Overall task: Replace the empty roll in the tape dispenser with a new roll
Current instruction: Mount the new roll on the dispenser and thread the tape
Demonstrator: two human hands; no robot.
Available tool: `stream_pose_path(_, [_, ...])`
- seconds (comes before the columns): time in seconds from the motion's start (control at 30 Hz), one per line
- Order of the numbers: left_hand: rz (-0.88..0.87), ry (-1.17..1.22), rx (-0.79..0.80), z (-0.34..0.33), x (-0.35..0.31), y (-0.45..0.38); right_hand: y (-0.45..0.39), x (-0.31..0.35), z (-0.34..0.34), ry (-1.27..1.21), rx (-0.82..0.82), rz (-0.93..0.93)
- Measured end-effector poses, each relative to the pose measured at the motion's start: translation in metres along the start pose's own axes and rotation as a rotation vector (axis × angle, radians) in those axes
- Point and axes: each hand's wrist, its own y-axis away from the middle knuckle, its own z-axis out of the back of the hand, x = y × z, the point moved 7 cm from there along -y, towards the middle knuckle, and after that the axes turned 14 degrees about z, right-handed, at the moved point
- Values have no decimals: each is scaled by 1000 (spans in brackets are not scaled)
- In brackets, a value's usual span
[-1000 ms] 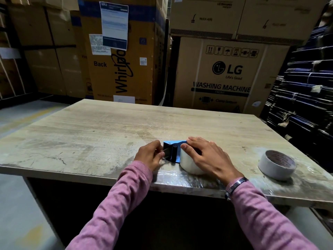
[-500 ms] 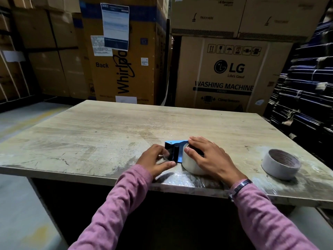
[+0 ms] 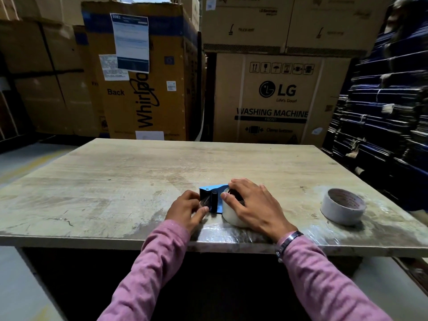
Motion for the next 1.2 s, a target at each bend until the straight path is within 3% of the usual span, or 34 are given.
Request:
stream_pose_path(0.17, [5,106,178,3,5,2,0,2,2,-16,6,-10])
stream_pose_path(0.3, [23,101,163,5,1,3,-3,3,4,-21,-9,-32])
stream_pose_path(0.47, [-9,-104,55,12,7,5,2,-4,5,-78,28,-16])
stream_pose_path(0.63, [28,-58,107,13,12,6,-2,-10,10,-83,146,-63])
stream_pose_path(0.83, [6,-122,122,15,19,1,0,1,15,-50,79,-59])
stream_pose_path(1.0, [8,-26,201,17,25,-2,0,-2,10,-34,64,-39])
stream_pose_path(1.2, [54,-258,30,30,27,-8,0,-1,7,-39,30,-47])
